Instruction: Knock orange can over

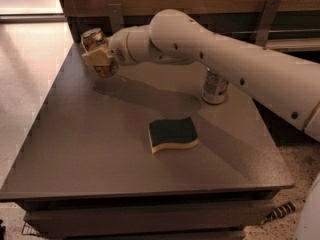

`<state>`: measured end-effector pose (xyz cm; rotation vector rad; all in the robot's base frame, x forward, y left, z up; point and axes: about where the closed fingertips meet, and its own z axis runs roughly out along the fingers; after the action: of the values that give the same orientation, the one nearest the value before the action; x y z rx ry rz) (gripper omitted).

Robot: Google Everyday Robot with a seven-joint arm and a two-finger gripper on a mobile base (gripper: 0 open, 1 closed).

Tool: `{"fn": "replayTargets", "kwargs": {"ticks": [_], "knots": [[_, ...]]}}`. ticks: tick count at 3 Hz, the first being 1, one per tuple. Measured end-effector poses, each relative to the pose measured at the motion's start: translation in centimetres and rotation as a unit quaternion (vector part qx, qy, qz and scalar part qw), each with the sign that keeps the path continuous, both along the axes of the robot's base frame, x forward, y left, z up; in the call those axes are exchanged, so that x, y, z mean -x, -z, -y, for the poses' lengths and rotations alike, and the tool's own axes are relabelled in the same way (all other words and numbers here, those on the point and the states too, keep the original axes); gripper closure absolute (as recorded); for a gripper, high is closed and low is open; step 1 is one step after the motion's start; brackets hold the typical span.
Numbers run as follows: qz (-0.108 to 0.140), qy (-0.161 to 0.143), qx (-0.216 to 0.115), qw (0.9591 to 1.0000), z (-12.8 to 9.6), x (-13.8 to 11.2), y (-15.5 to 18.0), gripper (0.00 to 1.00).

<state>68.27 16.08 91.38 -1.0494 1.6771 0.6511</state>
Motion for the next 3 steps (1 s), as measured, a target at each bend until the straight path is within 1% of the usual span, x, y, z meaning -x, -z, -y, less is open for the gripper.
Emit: {"fn": "replayTargets", "kwargs": {"ticks": [1, 2, 3], "knots": [[-0.024, 0.001, 0.039, 0.9989, 1.2, 0.8, 0.2, 1.0], [-0.058, -0.003, 0.118, 0.9913, 1.5, 2.5, 1.8, 1.0], [-0.088, -0.013, 0.174, 0.9807, 1.6, 4.1, 3.5, 1.0]]}}
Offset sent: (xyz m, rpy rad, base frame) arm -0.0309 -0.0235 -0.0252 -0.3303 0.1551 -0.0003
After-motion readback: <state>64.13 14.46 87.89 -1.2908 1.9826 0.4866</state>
